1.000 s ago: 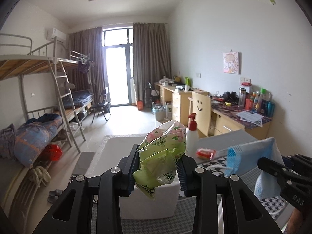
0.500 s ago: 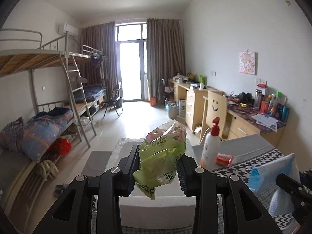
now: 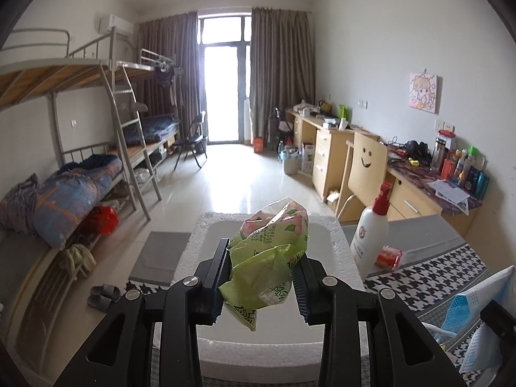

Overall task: Organize soft objects
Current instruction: 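Open the left tool over the white foam box to drop the green bag, then lower the blue mask into the foam box and open the right tool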

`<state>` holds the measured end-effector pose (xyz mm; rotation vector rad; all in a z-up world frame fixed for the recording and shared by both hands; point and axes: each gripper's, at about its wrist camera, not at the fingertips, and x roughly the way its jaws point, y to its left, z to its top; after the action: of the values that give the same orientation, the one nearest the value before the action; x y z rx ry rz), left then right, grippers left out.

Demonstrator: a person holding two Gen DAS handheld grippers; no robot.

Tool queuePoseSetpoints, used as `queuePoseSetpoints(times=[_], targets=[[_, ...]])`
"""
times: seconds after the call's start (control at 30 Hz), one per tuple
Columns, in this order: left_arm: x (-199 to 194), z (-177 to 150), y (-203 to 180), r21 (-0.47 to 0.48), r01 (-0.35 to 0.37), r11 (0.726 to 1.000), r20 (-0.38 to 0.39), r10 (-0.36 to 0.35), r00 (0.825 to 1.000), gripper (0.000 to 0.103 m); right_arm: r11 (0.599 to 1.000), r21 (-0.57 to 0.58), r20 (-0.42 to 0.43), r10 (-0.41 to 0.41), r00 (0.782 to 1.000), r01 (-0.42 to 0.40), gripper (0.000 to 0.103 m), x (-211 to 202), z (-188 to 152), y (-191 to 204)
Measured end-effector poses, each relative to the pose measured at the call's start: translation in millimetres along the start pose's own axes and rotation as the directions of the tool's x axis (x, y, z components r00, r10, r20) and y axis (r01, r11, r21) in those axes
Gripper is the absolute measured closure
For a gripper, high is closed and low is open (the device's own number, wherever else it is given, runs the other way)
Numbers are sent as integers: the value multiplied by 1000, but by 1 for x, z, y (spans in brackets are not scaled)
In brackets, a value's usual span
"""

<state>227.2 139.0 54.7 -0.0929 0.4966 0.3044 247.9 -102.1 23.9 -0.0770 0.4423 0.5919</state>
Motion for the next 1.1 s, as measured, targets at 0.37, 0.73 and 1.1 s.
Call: queuePoseSetpoints(times=[0.37, 0.73, 1.1], targets=[[5, -1, 13, 2, -47, 999, 17, 47, 999, 12, 1000, 7, -14, -6, 1000, 6, 75, 4, 3, 2], [-19, -3, 27, -21, -57, 998, 68, 58, 996, 1, 1000, -19, 2, 1, 1000, -1, 75, 8, 14, 13], [-32, -10, 45, -43, -78, 996, 81, 82, 993, 1, 998, -60, 9, 24, 1000, -23, 75, 15, 34, 32]])
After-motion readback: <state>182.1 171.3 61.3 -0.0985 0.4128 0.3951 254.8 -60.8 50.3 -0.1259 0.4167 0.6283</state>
